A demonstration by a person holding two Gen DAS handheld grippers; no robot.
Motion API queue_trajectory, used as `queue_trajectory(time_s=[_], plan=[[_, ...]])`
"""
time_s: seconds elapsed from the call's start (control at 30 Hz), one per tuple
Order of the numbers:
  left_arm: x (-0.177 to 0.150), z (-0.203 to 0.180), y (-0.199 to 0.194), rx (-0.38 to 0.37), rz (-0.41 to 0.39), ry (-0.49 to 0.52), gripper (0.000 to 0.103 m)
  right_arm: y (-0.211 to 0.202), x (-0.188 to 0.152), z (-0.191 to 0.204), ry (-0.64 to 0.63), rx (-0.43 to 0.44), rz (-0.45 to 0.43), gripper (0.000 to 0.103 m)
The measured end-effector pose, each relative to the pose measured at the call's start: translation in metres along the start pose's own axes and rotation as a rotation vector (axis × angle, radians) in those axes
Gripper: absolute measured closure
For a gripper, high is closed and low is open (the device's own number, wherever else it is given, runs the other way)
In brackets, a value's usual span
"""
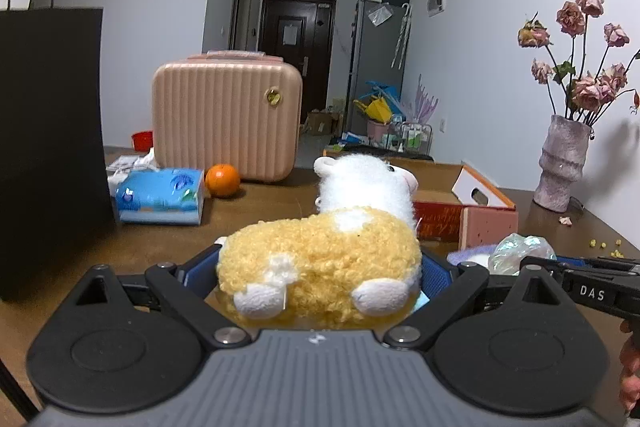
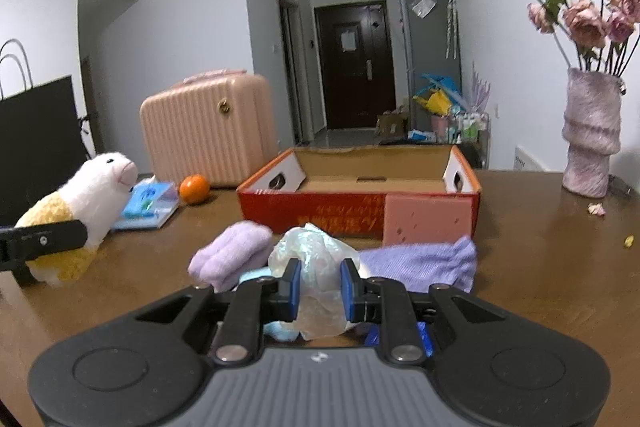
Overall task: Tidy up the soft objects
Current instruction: 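Lower the sheep and the plastic bag into the cardboard box and open both tools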
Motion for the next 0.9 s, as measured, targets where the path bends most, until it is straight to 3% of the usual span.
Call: queue_trajectory(time_s=[0.4, 0.9], plan=[[0.043, -0.022, 0.013, -0.020, -0.046, 0.020, 0.005, -0.007, 0.037, -0.017, 0.038, -0.022, -0.104, 0.083], [0.089, -0.054, 0.064, -0.049, -0.053, 0.038, 0.005, 0.025, 0.084, -0.046, 0.114, -0.047, -0.168, 0.083]])
Point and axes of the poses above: each gripper's, at about its wrist camera, not at the fingertips, and y roughly the way its jaws point, z to its left, x to its top, the point moved 6 cm from there along y, roughly the way its jaws point, and after that the axes turned 11 degrees about z, right-handed, at the moved point
